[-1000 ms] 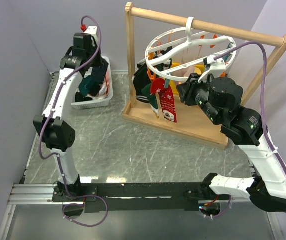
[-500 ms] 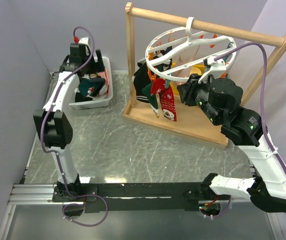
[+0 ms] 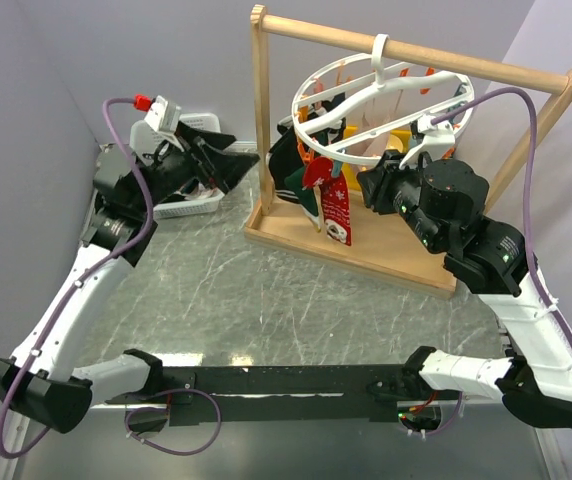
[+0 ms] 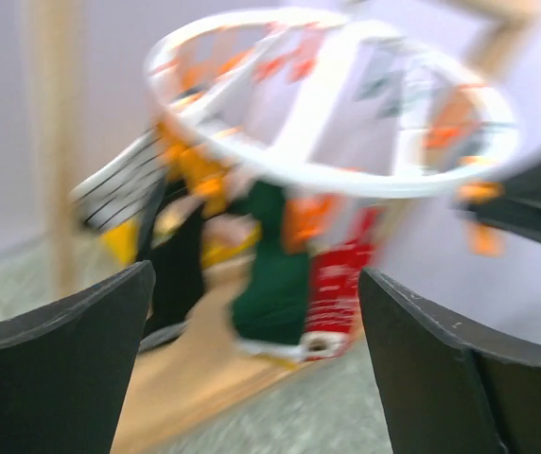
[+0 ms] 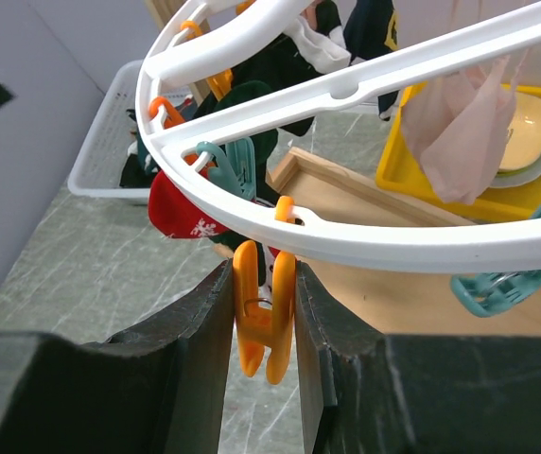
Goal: Remove the socks clipped to the hanger
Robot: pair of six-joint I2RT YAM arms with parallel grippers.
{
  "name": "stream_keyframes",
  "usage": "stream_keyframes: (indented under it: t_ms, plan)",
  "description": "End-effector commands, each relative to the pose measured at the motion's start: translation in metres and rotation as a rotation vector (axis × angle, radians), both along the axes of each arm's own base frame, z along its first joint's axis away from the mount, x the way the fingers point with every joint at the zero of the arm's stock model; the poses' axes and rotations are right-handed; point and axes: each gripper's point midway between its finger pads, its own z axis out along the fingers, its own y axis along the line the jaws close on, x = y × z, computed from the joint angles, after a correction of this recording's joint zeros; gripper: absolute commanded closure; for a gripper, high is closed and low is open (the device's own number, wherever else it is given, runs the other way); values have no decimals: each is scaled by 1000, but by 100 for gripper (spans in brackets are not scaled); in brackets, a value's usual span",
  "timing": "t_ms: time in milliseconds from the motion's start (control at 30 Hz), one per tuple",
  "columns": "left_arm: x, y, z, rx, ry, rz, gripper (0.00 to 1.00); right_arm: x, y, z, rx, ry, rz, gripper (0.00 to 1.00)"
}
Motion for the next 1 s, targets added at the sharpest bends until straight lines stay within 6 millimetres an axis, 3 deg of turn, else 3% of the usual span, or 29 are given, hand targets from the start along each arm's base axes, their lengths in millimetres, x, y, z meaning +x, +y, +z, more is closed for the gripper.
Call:
stream_keyframes:
  t_ms: [0,100,267,333,467,633,767,967]
  plan:
    - [-23,-39,-1,-18,-79,-232,10,-5,-8,-1,-7,0,-11,68]
    - [-25,-61,-7,8,-59,-311,13,-5,-9,0,-5,-1,-12,68]
    - [-34,-89,-3,22,-74,-372,7,-5,-9,1,-4,-1,-16,68]
    - [-25,-94,-8,40,-63,-350,7,-6,-8,2,2,-1,-10,68]
    - [-32,-103,-2,29,-84,-402,15,-6,-8,2,-3,0,-10,68]
    - [-34,-110,-5,34,-84,-412,14,-6,-9,3,-3,-3,-11,68]
    - [-35,-120,-9,49,-72,-443,34,-6,-8,3,-5,-4,-7,68]
    - [-38,-131,-9,61,-73,-459,43,-6,-9,3,-6,-4,-10,68]
